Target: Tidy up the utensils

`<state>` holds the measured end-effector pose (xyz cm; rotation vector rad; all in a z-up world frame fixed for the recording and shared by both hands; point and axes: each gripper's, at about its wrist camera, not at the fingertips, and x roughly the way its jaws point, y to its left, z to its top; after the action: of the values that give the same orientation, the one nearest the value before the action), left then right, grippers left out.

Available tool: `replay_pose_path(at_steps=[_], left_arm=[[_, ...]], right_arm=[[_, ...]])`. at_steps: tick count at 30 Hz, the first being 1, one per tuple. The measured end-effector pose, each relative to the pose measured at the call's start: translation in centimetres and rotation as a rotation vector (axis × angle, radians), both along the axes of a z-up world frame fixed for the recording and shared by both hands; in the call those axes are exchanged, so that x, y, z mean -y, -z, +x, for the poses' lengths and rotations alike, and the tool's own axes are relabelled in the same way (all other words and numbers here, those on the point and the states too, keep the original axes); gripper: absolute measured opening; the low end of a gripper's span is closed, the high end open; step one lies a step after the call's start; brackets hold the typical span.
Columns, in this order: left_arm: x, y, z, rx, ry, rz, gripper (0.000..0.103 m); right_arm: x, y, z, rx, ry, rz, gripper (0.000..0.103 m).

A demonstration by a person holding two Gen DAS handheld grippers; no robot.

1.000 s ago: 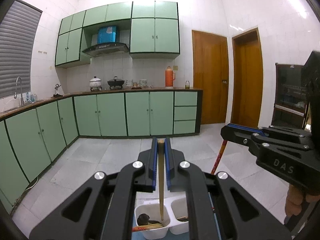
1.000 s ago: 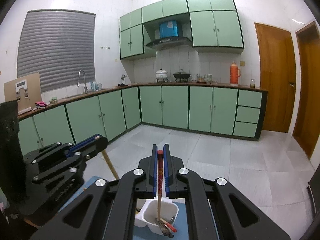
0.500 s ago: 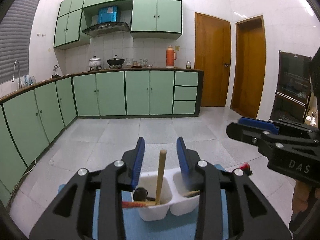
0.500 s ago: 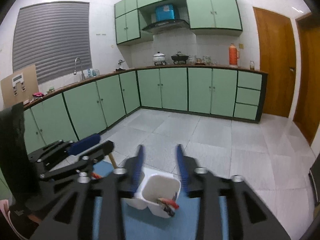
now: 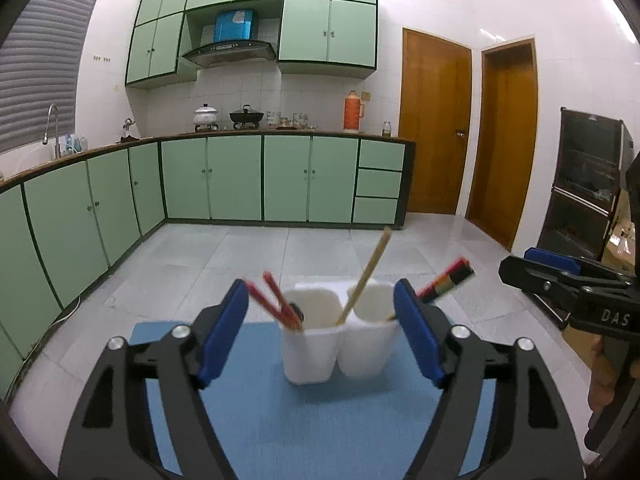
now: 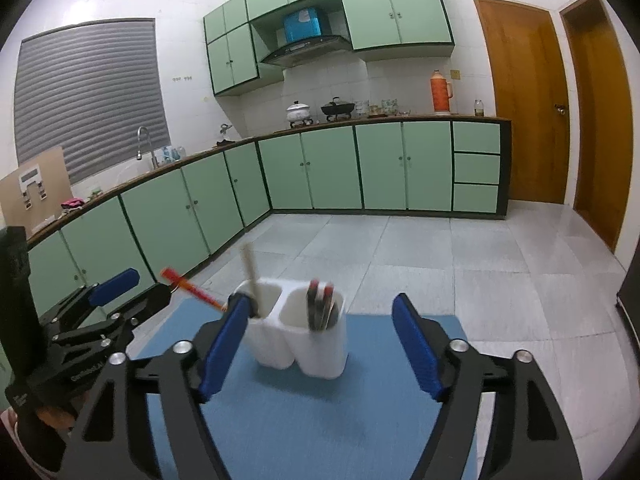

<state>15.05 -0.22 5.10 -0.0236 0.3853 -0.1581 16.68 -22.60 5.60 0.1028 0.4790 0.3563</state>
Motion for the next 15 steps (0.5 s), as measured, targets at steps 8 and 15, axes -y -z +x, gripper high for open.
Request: replay_pose_path(at_steps=[8, 15], left_arm=[[-0.1, 1.6, -5.0, -0.019, -0.001, 0.004, 0.092], [0.1, 2.3, -7.7, -0.048, 0.000, 0.013, 0.094]], right_arm=[[-0.1, 1.8, -5.0, -0.020, -0.015, 0.006, 0.097], [-0.3, 2.9, -7.8, -0.050, -0.018, 0.010, 0.097]])
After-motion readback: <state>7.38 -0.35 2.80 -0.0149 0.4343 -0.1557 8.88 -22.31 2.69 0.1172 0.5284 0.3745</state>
